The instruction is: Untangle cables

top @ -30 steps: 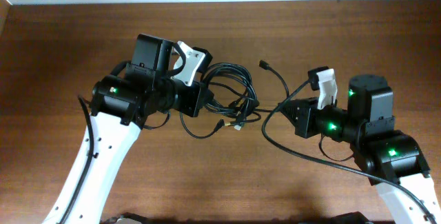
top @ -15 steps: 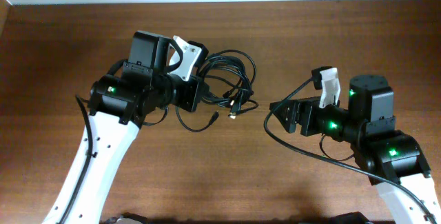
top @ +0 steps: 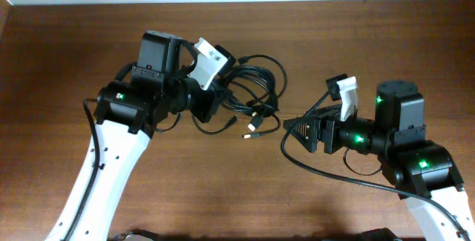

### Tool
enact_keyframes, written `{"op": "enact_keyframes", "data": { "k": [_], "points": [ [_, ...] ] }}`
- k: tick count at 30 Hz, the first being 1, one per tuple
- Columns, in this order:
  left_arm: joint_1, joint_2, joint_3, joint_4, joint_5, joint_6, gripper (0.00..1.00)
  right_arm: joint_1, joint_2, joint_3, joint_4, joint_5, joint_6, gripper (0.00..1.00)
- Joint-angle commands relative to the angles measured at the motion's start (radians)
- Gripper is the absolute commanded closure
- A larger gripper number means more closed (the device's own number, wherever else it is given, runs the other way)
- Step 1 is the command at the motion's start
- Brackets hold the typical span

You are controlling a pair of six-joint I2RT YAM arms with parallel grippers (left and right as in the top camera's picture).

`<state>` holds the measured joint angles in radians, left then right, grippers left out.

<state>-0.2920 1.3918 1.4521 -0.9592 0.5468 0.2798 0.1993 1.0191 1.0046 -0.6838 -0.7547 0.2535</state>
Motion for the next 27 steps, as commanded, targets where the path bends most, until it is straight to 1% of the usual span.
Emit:
{"op": "enact_keyframes", "data": {
  "k": [1,3,6,7,9,11,12,15,17,18,20,21,22,24,25,26,27],
  "points": [
    [0.004,-0.001,0.008,0.016,0.175,0.064,1.0,0.003,-0.008,0.024,-0.03,-0.024,-0.014,0.15],
    [0.004,-0.001,0.008,0.016,0.206,0.12,1.0,0.003,-0.008,0.024,-0.043,-0.021,-0.018,0.15],
    [0.004,-0.001,0.008,0.016,0.206,0.196,1.0,0.003,-0.008,0.024,-0.042,-0.021,-0.018,0.15],
    [0.004,-0.001,0.008,0.015,0.204,0.24,1.0,0.003,-0.009,0.024,-0.042,-0.021,-0.018,0.15],
    [0.005,-0.001,0.008,0.011,0.149,0.293,1.0,0.003,-0.009,0.024,-0.042,-0.021,-0.018,0.15],
    [0.005,-0.001,0.008,0.012,0.069,0.294,1.0,0.003,-0.01,0.024,-0.041,-0.024,-0.018,0.15],
    [0.004,-0.001,0.008,0.011,0.054,0.294,1.0,0.003,-0.01,0.024,-0.041,-0.024,-0.018,0.15],
    [0.005,-0.001,0.008,-0.006,0.059,0.298,1.0,0.002,-0.026,0.024,-0.017,-0.037,-0.04,0.15],
    [0.004,-0.001,0.008,-0.02,0.06,0.305,1.0,0.002,-0.048,0.024,0.037,-0.064,-0.04,0.15],
    [0.004,-0.001,0.008,-0.03,0.072,0.335,1.0,0.002,-0.061,0.024,0.067,-0.074,-0.04,0.15],
    [0.004,-0.001,0.008,-0.062,0.185,0.432,1.0,0.002,-0.087,0.024,0.106,-0.073,-0.04,0.15],
    [0.004,-0.001,0.008,-0.077,0.23,0.46,1.0,0.002,-0.096,0.024,0.116,-0.072,-0.04,0.18],
    [0.004,-0.001,0.008,-0.098,0.275,0.482,1.0,0.002,-0.108,0.024,0.125,-0.072,-0.04,0.22],
    [0.004,-0.001,0.008,-0.127,0.306,0.482,1.0,0.002,-0.123,0.024,0.127,-0.072,-0.044,0.28],
    [0.004,-0.001,0.008,-0.143,0.335,0.482,1.0,0.002,-0.132,0.024,0.126,-0.073,-0.06,0.34],
    [0.004,-0.001,0.008,-0.154,0.37,0.482,1.0,0.002,-0.138,0.024,0.121,-0.072,-0.064,0.37],
    [0.004,-0.001,0.008,-0.16,0.394,0.482,1.0,0.002,-0.143,0.024,0.116,-0.072,-0.063,0.38]
  ]
}}
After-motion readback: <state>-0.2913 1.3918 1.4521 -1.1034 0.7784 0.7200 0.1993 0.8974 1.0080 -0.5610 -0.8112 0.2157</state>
